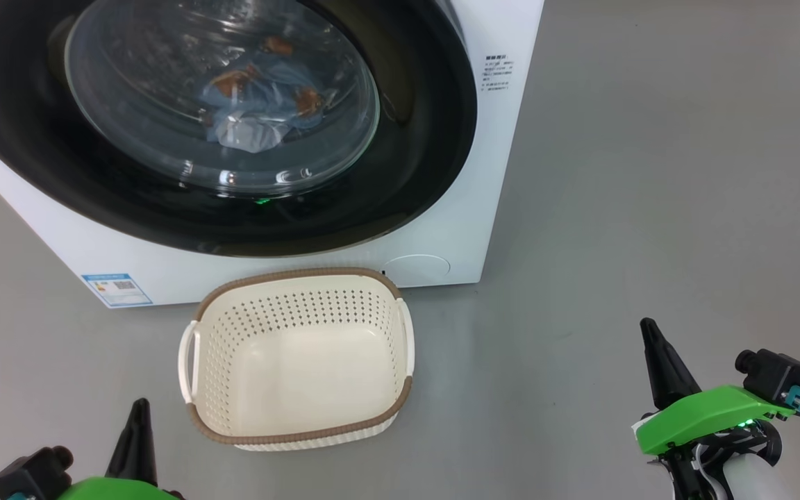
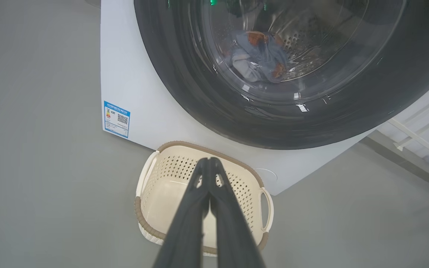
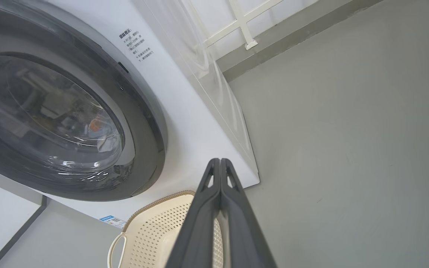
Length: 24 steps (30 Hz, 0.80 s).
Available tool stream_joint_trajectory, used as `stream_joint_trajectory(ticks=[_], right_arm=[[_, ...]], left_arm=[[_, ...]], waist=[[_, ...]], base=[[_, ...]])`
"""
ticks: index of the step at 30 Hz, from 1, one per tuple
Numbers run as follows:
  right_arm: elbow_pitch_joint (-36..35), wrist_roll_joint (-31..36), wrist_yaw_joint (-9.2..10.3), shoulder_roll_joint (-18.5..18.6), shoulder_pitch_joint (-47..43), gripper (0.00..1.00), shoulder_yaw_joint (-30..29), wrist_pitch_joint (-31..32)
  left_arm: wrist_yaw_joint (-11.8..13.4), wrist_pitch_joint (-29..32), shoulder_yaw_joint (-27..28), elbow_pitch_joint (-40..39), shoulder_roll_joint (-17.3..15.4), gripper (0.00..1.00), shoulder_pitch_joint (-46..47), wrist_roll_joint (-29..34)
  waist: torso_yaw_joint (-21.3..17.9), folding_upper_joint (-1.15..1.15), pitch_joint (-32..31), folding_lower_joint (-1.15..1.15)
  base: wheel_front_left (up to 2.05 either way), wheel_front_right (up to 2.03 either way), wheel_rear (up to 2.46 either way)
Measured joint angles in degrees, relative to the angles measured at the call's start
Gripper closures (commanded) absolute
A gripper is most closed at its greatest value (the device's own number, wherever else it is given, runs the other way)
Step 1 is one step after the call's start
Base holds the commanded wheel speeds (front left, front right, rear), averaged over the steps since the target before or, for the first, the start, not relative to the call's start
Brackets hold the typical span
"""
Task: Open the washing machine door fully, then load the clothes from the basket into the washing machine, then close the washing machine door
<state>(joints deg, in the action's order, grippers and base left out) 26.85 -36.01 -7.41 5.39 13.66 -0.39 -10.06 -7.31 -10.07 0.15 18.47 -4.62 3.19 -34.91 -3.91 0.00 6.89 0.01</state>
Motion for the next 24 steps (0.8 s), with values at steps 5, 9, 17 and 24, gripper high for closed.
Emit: stream_joint_trajectory(ticks=[5, 9, 17, 24], right_arm=[[-0.5, -2.7, 0.00, -0.1, -0.2, 1.00, -0.3, 0.9], [-1.0, -4.8, 0.00, -0.2, -0.8, 1.00, -0.6, 1.5], [-1.9, -9.5, 0.00, -0.4, -1.0, 1.00, -1.2, 3.0], [-2.8, -13.5, 0.01, -0.5, -1.6, 1.00, -1.8, 4.1]], left_arm=[[0.0, 0.7, 0.2, -0.1, 0.1, 1.00, 0.0, -3.1], [0.0, 1.6, 0.3, -0.2, 0.1, 1.00, 0.0, -5.6], [0.0, 2.8, 0.6, -0.5, 0.3, 1.00, 0.0, -10.2], [0.0, 4.1, 0.9, -0.7, 0.6, 1.00, 0.0, -14.1]], waist=[[0.2, 0.00, -0.3, 0.00], [0.4, 0.00, -0.6, 0.00], [0.7, 0.00, -1.2, 0.00], [1.0, 0.00, -1.6, 0.00]], base=[[0.00, 0.00, 0.00], [0.00, 0.00, 0.00], [0.00, 0.00, 0.00], [0.00, 0.00, 0.00]])
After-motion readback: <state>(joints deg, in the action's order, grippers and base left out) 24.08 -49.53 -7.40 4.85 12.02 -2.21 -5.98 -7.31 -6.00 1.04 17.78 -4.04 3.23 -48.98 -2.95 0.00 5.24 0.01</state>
